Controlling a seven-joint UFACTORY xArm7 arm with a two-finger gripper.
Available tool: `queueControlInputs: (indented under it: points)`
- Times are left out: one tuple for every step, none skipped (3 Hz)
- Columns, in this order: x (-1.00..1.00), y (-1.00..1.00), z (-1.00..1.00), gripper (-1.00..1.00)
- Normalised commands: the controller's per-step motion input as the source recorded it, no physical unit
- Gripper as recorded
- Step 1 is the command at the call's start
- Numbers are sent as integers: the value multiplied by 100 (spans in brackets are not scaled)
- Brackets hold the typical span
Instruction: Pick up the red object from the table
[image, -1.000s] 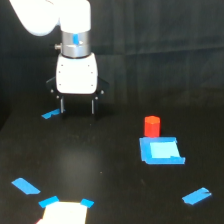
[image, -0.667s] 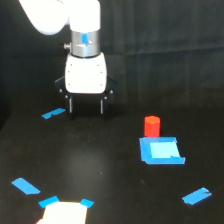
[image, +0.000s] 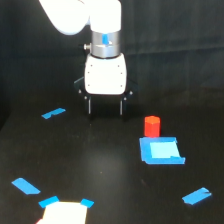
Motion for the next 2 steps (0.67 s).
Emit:
queueControlInputs:
  points:
    - [-21, -66, -100, 91]
    - [100, 61, -44, 100]
